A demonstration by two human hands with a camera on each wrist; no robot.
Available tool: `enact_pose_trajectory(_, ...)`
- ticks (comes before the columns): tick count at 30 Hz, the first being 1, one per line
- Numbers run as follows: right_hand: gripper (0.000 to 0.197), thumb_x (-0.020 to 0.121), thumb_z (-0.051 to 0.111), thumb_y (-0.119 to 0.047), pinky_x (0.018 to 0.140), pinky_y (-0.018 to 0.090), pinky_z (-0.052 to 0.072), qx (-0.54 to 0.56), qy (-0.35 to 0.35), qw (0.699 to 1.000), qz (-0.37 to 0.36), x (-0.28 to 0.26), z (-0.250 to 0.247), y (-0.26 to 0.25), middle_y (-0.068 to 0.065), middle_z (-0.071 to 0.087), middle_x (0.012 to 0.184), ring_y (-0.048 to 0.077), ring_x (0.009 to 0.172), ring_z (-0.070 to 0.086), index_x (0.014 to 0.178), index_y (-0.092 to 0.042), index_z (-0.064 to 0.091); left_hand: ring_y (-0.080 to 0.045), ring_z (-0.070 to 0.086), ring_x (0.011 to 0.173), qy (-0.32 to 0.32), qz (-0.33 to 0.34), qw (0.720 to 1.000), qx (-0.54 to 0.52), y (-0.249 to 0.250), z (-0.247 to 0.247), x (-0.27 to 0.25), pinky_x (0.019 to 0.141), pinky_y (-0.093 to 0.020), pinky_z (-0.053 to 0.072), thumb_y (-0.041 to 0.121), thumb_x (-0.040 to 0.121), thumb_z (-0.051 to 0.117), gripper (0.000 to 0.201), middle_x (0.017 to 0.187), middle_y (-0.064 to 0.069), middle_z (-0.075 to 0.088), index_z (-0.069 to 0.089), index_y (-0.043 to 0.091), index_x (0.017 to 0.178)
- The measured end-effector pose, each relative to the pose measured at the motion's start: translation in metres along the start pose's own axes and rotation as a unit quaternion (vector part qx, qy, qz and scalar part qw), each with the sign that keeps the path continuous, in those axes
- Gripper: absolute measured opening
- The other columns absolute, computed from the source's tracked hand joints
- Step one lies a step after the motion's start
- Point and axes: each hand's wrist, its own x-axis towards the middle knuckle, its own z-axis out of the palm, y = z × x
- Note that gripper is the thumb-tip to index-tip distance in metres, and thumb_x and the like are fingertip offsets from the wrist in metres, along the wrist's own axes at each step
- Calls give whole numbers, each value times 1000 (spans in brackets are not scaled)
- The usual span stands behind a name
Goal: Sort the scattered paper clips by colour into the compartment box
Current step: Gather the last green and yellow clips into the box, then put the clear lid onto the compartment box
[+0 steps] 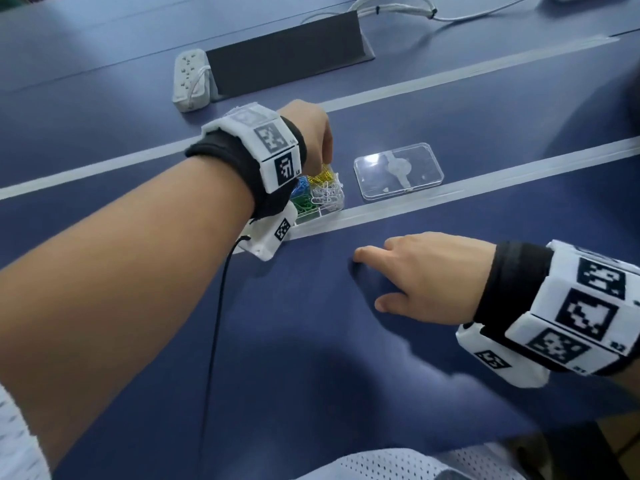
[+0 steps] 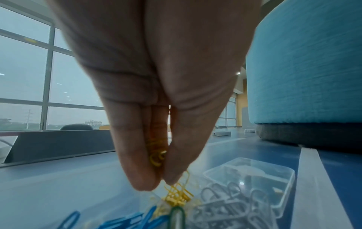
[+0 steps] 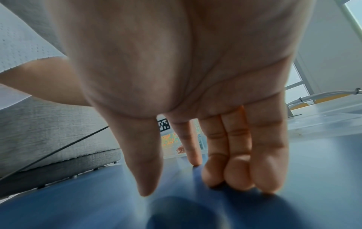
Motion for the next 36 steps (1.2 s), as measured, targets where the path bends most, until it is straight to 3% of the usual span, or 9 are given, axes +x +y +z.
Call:
enact_pose_trajectory(4, 53, 88, 49, -45, 80, 44, 52, -4, 8, 1000, 0, 0, 1, 0, 6, 56, 103, 32, 92, 58, 133, -23, 33, -23, 69, 85, 20, 4, 998, -51, -1, -3, -1, 84, -37, 57, 3, 76, 66, 26, 93, -4, 71, 71, 24, 90)
enact_pose_trajectory(12, 53, 89, 49, -46, 81, 44, 52, 5, 4, 1000, 0, -2, 0, 0, 6, 57, 105, 31, 94, 58, 134, -25, 32, -21, 71, 75, 25, -14, 985, -169, -4, 2, -2, 81, -37, 59, -1, 78, 61, 29, 91, -4, 73, 68, 26, 87)
enact_pose_trajectory(15, 49, 88, 51, -45, 81, 36, 49, 31, -8, 999, 0, -3, -7, 0, 1, 58, 99, 26, 93, 57, 133, -30, 37, -21, 71, 72, 41, -13, 973, -227, -7, 3, -7, 78, -37, 60, -1, 79, 58, 28, 83, -2, 71, 67, 24, 88)
enact_pose_trajectory(18, 30, 87, 55, -36, 76, 26, 41, 84, 28, 995, 36, 2, -19, 12, -12, 49, 75, 17, 81, 47, 116, -30, 56, -15, 65, 75, 99, -4, 971, -216, -14, 1, -15, 81, -26, 54, 14, 84, 60, 21, 94, 0, 71, 67, 25, 100)
enact_pose_trajectory(20, 22, 84, 58, -29, 77, 26, 41, 99, 102, 987, 76, 11, -30, 29, -9, 51, 80, 17, 83, 48, 106, -27, 62, -14, 61, 91, 120, -13, 975, -186, -27, 4, -24, 86, -26, 47, 37, 81, 67, 36, 110, 0, 66, 61, 25, 114)
enact_pose_trajectory(23, 42, 76, 69, -29, 92, 36, 43, 73, 169, 975, 122, 29, -46, 58, 7, 50, 114, 28, 107, 51, 116, -25, 56, -21, 50, 119, 56, -61, 984, -160, -51, 15, -41, 102, -36, 41, 55, 59, 78, 90, 133, -5, 47, 40, 23, 134)
enact_pose_trajectory(26, 79, 69, 77, -33, 100, 45, 39, 25, 119, 979, 162, 45, -62, 75, 9, 38, 138, 33, 128, 36, 138, -28, 38, -26, 42, 129, -12, -116, 985, -127, -73, 29, -56, 108, -42, 36, 50, 47, 86, 115, 142, -9, 35, 25, 24, 140)
enact_pose_trajectory(30, 92, 68, 79, -26, 102, 42, 39, 9, 67, 984, 162, 61, -68, 80, 9, 42, 138, 32, 125, 42, 144, -28, 28, -27, 50, 118, -60, -123, 985, -103, -84, 39, -65, 103, -45, 41, 45, 46, 89, 116, 135, -5, 43, 22, 28, 139)
enact_pose_trajectory(36, 84, 65, 80, -21, 98, 40, 44, 27, 67, 982, 176, 62, -72, 85, 7, 51, 126, 27, 107, 51, 138, -28, 39, -24, 53, 110, -28, -96, 989, -109, -90, 46, -61, 98, -43, 45, 53, 52, 84, 95, 112, 0, 46, 39, 29, 132)
